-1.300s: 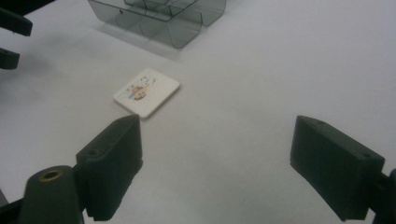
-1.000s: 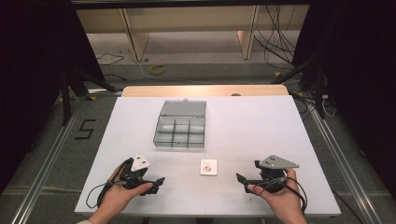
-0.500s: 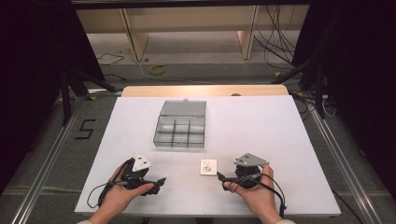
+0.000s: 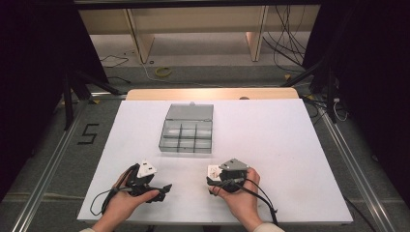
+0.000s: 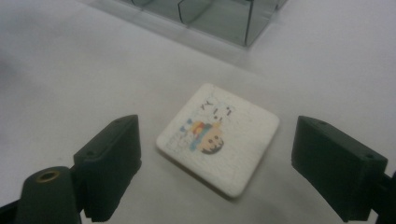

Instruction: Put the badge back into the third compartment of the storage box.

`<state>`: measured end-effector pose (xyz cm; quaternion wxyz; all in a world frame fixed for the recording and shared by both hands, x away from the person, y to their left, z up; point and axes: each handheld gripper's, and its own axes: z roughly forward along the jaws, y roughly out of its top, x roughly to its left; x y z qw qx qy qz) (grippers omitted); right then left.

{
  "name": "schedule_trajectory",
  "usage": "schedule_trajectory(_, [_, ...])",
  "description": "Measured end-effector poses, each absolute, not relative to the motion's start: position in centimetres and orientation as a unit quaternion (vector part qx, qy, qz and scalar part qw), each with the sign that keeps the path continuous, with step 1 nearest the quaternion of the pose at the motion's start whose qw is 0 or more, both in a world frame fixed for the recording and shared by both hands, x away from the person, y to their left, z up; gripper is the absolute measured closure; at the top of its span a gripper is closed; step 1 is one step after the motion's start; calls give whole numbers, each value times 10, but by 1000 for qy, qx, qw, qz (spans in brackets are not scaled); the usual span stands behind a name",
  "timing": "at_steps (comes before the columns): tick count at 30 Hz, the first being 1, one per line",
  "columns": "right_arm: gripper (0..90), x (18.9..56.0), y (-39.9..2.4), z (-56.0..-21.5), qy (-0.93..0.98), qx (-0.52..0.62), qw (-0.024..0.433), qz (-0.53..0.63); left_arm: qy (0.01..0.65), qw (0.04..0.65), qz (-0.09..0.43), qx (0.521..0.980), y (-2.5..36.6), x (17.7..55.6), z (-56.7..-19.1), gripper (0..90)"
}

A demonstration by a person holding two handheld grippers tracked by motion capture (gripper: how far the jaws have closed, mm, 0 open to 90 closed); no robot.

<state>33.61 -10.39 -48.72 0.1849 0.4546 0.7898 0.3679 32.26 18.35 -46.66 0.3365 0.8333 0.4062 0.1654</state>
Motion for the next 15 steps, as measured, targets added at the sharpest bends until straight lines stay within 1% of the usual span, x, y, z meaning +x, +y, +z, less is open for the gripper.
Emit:
schedule_trajectory(8, [165, 344, -85, -490, 774, 490, 211, 340, 405, 337, 165, 834, 183, 323, -467, 167])
schedule_trajectory(10, [170, 345, -81, -490, 766, 502, 211, 341, 404, 334, 163, 836, 183, 323, -467, 166])
schedule_trajectory(15, [189, 345, -72, -494, 759, 517, 230, 321, 403, 335, 164, 835, 184, 323, -467, 167])
